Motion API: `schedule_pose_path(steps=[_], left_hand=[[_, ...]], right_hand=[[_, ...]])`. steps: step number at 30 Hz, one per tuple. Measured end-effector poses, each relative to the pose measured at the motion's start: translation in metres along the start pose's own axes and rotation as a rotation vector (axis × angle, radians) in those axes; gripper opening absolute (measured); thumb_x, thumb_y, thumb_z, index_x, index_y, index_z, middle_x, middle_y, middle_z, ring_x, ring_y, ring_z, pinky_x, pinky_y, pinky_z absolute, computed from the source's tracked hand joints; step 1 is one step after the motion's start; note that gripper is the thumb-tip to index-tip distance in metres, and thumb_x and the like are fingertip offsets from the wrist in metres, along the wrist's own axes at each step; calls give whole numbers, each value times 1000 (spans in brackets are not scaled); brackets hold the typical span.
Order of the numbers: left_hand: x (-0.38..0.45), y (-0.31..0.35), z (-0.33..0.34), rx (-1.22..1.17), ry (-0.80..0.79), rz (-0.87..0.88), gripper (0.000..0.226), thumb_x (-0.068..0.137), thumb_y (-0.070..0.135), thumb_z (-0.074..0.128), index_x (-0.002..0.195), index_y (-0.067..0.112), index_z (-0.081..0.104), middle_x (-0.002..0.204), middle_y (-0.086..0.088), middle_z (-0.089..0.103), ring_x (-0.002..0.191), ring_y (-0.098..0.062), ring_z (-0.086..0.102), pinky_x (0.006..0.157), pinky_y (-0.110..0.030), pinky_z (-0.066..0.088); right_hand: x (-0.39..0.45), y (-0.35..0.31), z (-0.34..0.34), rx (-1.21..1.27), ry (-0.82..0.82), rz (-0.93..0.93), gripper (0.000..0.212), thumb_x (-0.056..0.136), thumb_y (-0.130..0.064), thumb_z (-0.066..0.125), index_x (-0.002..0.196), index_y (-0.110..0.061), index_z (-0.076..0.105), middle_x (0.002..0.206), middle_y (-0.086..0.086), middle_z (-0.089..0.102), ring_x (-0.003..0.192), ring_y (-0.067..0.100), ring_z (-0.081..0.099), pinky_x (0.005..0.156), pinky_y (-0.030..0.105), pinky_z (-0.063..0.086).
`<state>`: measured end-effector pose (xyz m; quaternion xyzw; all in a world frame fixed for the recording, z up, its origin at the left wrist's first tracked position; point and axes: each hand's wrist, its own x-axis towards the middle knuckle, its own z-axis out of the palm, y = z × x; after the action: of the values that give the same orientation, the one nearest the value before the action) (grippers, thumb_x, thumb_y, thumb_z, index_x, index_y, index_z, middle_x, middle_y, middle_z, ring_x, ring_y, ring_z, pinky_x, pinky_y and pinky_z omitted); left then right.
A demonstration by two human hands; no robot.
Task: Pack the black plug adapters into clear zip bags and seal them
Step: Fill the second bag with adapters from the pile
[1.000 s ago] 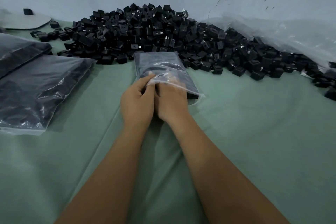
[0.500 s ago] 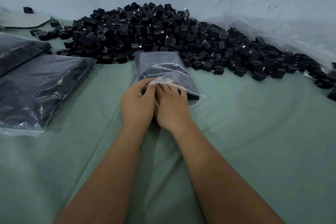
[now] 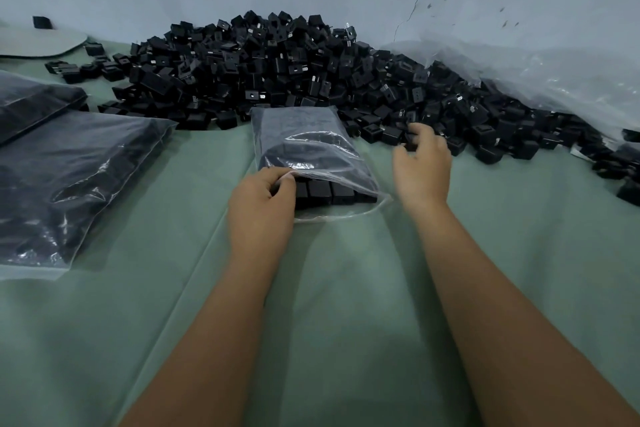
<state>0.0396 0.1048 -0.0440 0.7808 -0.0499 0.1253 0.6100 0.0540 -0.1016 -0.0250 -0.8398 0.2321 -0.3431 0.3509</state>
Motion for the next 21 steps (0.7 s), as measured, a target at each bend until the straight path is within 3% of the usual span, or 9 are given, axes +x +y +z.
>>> schedule_pose_path(steps=[4, 6, 9, 12, 15, 19, 21], left_hand=[[3, -5, 2, 65, -1, 16, 22, 95, 26, 52, 97, 30, 74, 88, 14, 69, 87, -3, 61, 74, -28, 48], [5, -8, 2, 78, 10, 27, 22, 95, 25, 53, 100, 30, 74, 92, 16, 69, 95, -7, 61, 82, -30, 48], [7, -9, 4, 106, 6, 40, 22, 94, 23, 53, 100, 30, 73, 91, 16, 69, 98, -10, 60, 86, -33, 48], [8, -11, 4, 123, 11, 52, 22, 93, 23, 53, 97, 32, 73, 87, 17, 68, 93, -8, 60, 79, -30, 47], [8, -11, 4, 129, 10, 48, 23, 93, 23, 52, 96, 31, 73, 83, 17, 66, 89, -8, 59, 72, -27, 43], [8, -10, 3, 135, 11, 42, 24, 92, 22, 53, 98, 30, 75, 85, 15, 68, 88, -7, 59, 69, -23, 40], [8, -8, 3, 128, 3, 39, 23, 91, 21, 53, 97, 29, 75, 84, 13, 68, 85, -7, 60, 66, -23, 41]], right_hand=[[43, 25, 14, -11, -209, 227, 71, 91, -16, 47, 153, -22, 15, 153, 8, 23, 139, 26, 26, 112, 42, 30], [55, 29, 23, -89, -289, 245, 75, 90, -17, 45, 154, -26, 7, 160, 7, 10, 145, 27, 15, 116, 43, 23], [59, 28, 37, -397, -453, 147, 72, 89, -33, 39, 153, -36, 6, 161, 6, -2, 147, 30, 7, 117, 44, 9], [53, 31, 44, -501, -402, 23, 65, 89, -38, 37, 151, -37, 17, 158, 10, 10, 142, 32, 17, 114, 43, 13], [44, 38, 36, -329, -250, -82, 56, 89, -24, 48, 144, -29, 41, 139, 7, 39, 126, 26, 38, 105, 35, 30], [23, 40, 24, -130, -183, -78, 47, 86, -19, 61, 132, -19, 56, 123, 4, 51, 111, 21, 52, 88, 22, 36], [9, 34, 18, -8, -68, 11, 43, 84, -22, 64, 126, -21, 59, 114, -2, 51, 98, 14, 54, 79, 20, 37]])
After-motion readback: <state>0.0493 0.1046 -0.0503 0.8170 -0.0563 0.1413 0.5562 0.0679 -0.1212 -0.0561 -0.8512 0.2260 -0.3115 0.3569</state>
